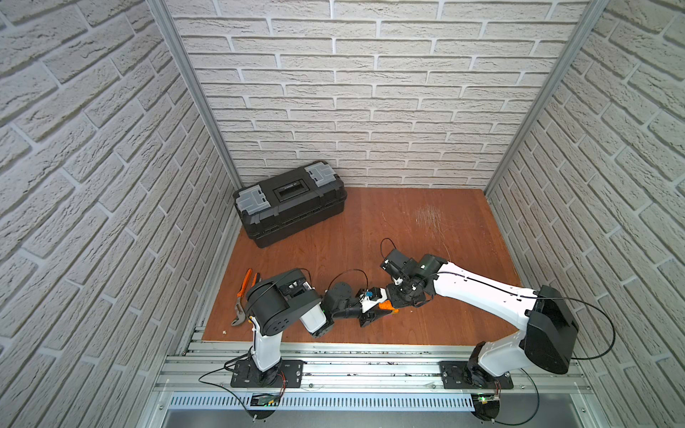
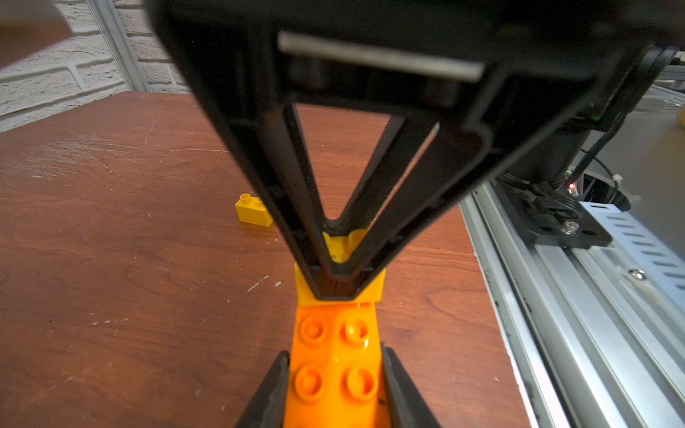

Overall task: Assemble a carrot with lego
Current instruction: Assemble the lego brick with the lego brick.

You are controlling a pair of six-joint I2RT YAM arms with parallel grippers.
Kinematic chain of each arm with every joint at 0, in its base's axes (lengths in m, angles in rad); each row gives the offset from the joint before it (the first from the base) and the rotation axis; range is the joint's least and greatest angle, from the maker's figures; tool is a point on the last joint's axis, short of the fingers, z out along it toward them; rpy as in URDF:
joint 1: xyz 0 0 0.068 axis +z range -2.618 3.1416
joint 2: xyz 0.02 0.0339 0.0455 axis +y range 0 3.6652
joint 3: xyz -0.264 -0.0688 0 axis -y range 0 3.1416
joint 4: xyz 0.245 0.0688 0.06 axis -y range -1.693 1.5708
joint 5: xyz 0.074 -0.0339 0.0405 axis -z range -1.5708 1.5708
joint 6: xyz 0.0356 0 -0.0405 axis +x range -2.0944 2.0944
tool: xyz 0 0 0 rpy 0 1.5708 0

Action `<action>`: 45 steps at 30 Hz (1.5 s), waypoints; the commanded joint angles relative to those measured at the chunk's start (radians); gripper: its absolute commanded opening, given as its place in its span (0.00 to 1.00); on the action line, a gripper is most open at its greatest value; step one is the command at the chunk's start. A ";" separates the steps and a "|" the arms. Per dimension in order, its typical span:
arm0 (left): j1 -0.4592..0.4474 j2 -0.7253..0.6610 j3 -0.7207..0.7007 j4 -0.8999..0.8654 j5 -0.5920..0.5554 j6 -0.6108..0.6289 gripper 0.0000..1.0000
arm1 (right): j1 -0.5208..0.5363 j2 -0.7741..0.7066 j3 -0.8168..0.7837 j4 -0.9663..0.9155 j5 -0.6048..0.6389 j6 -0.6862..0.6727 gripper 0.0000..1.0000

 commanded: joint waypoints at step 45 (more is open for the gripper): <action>-0.039 0.062 -0.008 -0.113 -0.024 -0.014 0.34 | -0.024 -0.289 0.052 -0.079 0.165 -0.091 0.72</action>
